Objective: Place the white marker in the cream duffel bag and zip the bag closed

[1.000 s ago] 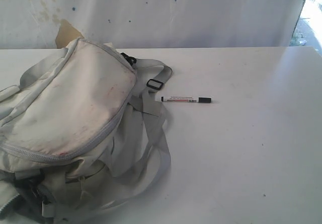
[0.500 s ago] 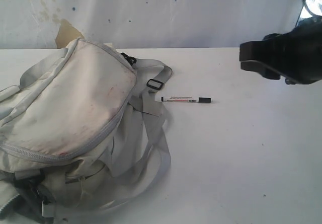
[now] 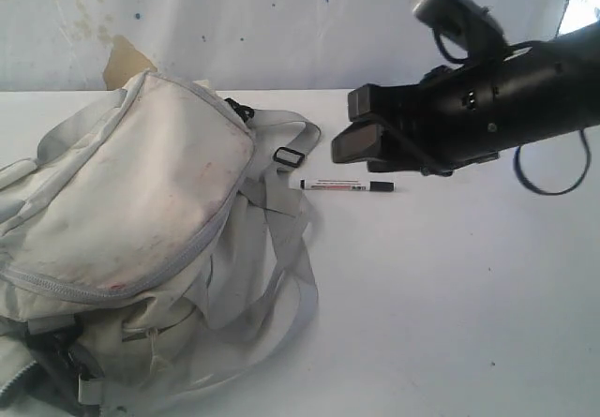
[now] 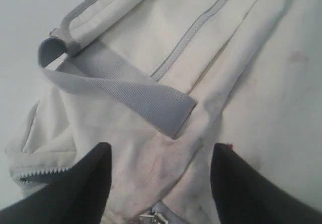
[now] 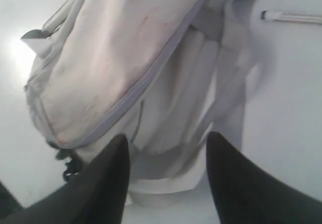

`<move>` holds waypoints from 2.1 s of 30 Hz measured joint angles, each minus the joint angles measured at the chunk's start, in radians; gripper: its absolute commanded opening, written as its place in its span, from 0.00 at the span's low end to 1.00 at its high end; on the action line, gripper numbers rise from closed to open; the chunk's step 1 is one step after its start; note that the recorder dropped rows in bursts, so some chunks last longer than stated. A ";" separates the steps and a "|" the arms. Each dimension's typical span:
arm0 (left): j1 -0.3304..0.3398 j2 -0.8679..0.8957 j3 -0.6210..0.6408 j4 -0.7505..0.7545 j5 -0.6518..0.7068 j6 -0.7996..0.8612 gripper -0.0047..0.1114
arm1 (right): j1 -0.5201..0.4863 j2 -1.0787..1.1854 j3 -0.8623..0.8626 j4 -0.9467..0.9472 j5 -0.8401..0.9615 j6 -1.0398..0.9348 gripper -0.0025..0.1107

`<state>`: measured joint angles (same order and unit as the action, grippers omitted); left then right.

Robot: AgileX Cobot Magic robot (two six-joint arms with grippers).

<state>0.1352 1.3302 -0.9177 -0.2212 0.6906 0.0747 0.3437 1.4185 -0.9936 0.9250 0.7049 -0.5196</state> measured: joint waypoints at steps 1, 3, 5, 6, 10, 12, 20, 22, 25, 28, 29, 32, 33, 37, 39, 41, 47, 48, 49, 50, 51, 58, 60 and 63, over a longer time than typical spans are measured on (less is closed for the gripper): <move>0.000 0.007 0.007 -0.022 -0.018 0.028 0.57 | 0.005 0.023 0.000 0.050 0.023 -0.052 0.42; 0.000 0.026 0.019 -0.046 -0.042 0.059 0.57 | 0.019 0.063 -0.001 0.114 0.053 -0.127 0.42; 0.000 0.060 0.031 -0.060 -0.055 0.076 0.57 | 0.052 0.116 -0.001 0.166 0.070 -0.179 0.42; 0.000 0.084 0.033 -0.067 -0.055 0.081 0.57 | 0.076 0.147 -0.001 0.194 0.074 -0.190 0.42; 0.000 0.147 0.033 -0.121 -0.063 0.085 0.57 | 0.158 0.196 -0.019 0.239 0.074 -0.190 0.42; 0.000 0.175 0.033 -0.168 -0.063 0.117 0.57 | 0.206 0.211 -0.035 0.245 0.045 -0.180 0.42; 0.000 0.261 0.033 -0.258 -0.103 0.239 0.57 | 0.325 0.309 -0.051 0.245 -0.105 -0.168 0.42; 0.000 0.277 0.033 -0.264 -0.109 0.243 0.57 | 0.344 0.324 -0.051 0.247 -0.154 -0.196 0.42; 0.000 0.299 0.033 -0.268 -0.111 0.243 0.57 | 0.368 0.347 -0.051 0.264 -0.263 -0.217 0.42; 0.000 0.312 0.033 -0.271 -0.112 0.246 0.57 | 0.387 0.358 -0.051 0.319 -0.338 -0.223 0.42; 0.000 0.314 0.033 -0.273 -0.112 0.246 0.56 | 0.392 0.361 -0.051 0.340 -0.349 -0.225 0.42; 0.000 0.315 0.033 -0.277 -0.112 0.246 0.42 | 0.401 0.367 -0.057 0.389 -0.357 -0.224 0.44; 0.000 0.315 0.033 -0.282 -0.112 0.246 0.36 | 0.403 0.374 -0.062 0.400 -0.357 -0.224 0.46; 0.000 0.315 0.033 -0.296 -0.097 0.246 0.16 | 0.405 0.409 -0.087 0.415 -0.352 -0.224 0.63; 0.000 0.315 0.026 -0.300 -0.073 0.268 0.10 | 0.405 0.433 -0.102 0.417 -0.345 -0.224 0.65; 0.002 0.315 -0.007 -0.300 -0.023 0.289 0.04 | 0.405 0.461 -0.122 0.422 -0.347 -0.224 0.60; 0.002 0.315 -0.039 -0.300 0.027 0.254 0.04 | 0.405 0.507 -0.163 0.455 -0.376 -0.224 0.09; 0.002 0.315 -0.041 -0.300 0.031 0.237 0.04 | 0.405 0.510 -0.163 0.460 -0.391 -0.224 0.02; 0.002 0.312 -0.041 -0.305 0.036 0.219 0.04 | 0.405 0.510 -0.167 0.460 -0.399 -0.224 0.02; 0.002 0.303 -0.041 -0.307 0.037 0.210 0.04 | 0.405 0.510 -0.169 0.460 -0.402 -0.227 0.02; 0.002 0.283 -0.041 -0.307 0.037 0.204 0.04 | 0.405 0.510 -0.174 0.460 -0.404 -0.243 0.02; 0.002 0.206 -0.046 -0.240 0.029 0.093 0.04 | 0.405 0.512 -0.269 0.372 -0.422 -0.273 0.02; 0.002 0.197 -0.046 -0.232 0.029 0.073 0.04 | 0.401 0.513 -0.283 0.355 -0.427 -0.273 0.02; 0.002 0.195 -0.046 -0.230 0.029 0.054 0.04 | 0.382 0.524 -0.295 0.349 -0.427 -0.273 0.02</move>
<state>0.1370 1.5250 -0.9637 -0.4514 0.7195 0.1290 0.7261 1.9420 -1.2884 1.2740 0.2777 -0.7928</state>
